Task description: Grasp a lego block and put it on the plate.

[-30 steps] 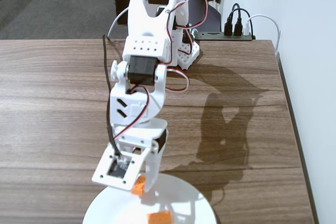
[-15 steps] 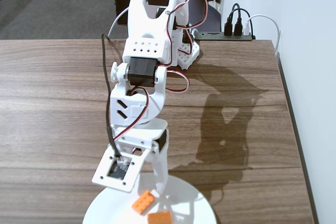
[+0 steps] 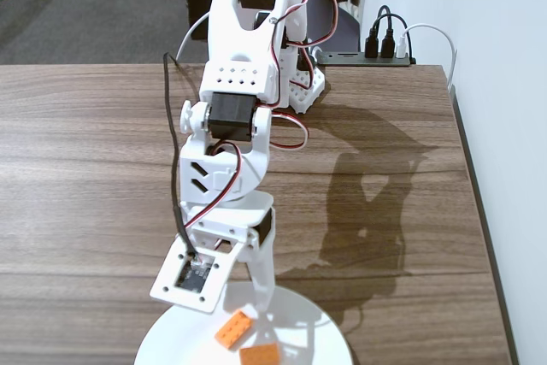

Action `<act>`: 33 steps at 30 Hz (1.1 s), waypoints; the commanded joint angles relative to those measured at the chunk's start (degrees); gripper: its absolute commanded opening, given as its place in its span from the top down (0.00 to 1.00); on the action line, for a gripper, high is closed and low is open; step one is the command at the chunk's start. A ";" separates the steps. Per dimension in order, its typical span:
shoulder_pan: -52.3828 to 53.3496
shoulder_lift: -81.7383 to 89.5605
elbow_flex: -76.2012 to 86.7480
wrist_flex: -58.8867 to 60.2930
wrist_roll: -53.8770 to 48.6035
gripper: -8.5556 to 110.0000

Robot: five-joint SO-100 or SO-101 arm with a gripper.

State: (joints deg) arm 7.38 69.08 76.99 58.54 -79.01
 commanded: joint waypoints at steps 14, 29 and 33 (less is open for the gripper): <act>0.18 21.01 13.97 2.37 2.99 0.92; -1.67 44.12 41.22 -1.32 13.54 0.92; -1.67 49.92 47.99 -3.52 20.92 0.92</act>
State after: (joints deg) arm 5.98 115.05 122.52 56.60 -62.05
